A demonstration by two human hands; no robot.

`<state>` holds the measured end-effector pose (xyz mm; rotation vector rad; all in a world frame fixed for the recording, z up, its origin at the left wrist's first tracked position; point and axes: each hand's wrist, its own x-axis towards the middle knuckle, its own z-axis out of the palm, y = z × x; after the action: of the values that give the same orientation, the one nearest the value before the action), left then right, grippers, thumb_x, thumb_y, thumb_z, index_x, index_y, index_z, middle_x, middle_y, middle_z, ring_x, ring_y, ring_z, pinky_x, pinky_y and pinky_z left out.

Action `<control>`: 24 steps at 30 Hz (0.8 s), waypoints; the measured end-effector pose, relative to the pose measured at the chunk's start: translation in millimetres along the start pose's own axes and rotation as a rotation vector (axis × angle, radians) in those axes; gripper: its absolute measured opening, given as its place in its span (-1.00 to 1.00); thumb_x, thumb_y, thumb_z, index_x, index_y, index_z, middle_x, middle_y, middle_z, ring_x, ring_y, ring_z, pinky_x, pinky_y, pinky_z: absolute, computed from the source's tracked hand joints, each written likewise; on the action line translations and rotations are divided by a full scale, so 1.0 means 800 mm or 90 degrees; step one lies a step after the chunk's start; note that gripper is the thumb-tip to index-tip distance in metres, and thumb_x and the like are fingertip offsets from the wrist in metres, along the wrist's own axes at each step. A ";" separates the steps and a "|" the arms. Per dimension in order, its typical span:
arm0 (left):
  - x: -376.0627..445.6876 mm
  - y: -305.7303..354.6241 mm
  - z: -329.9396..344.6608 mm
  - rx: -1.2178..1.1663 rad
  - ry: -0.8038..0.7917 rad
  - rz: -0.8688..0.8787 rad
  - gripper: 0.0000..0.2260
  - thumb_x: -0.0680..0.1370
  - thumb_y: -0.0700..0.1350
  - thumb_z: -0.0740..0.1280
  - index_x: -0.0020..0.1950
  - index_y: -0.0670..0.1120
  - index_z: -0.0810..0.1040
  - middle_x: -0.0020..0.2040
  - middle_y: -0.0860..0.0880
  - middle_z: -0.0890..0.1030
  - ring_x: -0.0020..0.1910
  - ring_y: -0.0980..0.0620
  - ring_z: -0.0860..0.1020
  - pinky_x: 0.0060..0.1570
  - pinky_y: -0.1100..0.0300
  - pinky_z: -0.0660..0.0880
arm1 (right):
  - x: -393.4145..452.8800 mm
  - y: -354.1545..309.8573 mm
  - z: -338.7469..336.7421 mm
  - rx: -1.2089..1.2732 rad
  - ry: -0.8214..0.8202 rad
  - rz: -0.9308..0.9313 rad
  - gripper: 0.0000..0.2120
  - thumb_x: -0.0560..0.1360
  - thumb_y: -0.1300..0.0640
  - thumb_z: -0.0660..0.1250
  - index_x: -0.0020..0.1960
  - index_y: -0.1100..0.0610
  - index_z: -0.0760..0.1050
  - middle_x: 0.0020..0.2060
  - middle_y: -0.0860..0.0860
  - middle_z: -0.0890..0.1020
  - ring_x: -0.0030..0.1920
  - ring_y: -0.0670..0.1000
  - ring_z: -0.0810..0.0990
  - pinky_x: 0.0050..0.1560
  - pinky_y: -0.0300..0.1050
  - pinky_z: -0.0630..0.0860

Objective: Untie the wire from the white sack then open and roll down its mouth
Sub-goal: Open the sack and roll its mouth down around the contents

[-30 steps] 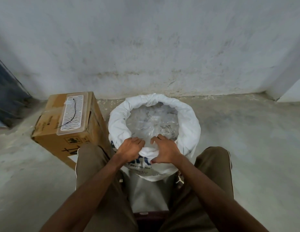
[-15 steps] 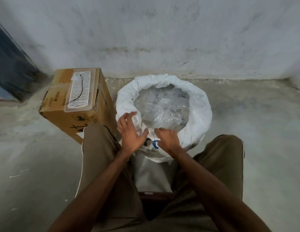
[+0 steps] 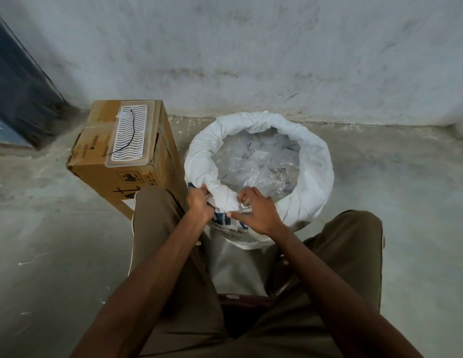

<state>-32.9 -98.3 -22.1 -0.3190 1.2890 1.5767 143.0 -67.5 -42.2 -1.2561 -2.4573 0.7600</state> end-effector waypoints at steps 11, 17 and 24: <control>0.015 0.024 0.005 0.467 0.003 0.146 -0.26 0.48 0.13 0.38 0.55 -0.12 0.19 0.45 -0.16 0.40 0.29 -0.19 0.48 0.32 -0.17 0.46 | 0.027 -0.026 0.018 -0.063 -0.019 0.047 -0.67 0.31 -0.14 0.49 -0.20 0.02 0.43 -0.30 -0.03 0.62 -0.24 0.09 0.61 -0.25 -0.10 0.46; 0.019 0.017 0.019 0.675 0.145 0.354 -0.26 0.51 0.06 0.47 0.51 -0.26 0.20 0.37 -0.26 0.49 0.29 -0.26 0.53 0.25 -0.06 0.51 | 0.015 -0.041 0.055 -0.270 0.037 -0.062 -0.75 0.19 0.25 0.51 -0.16 0.16 0.56 -0.29 0.09 0.65 -0.32 0.19 0.67 -0.38 -0.07 0.53; 0.041 0.059 0.012 0.300 -0.005 0.115 -0.63 0.66 -0.13 0.16 0.38 -0.31 0.48 0.35 -0.28 0.54 0.34 -0.29 0.50 0.27 0.05 0.50 | 0.025 -0.028 0.050 -0.114 0.041 0.000 -0.53 0.26 -0.19 0.47 0.06 0.00 0.46 -0.03 -0.09 0.55 -0.04 0.00 0.54 -0.05 -0.04 0.44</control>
<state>-82.2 -67.8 -15.8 0.1027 1.6694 1.3626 97.7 -74.8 -62.7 -1.3200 -2.5188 0.5007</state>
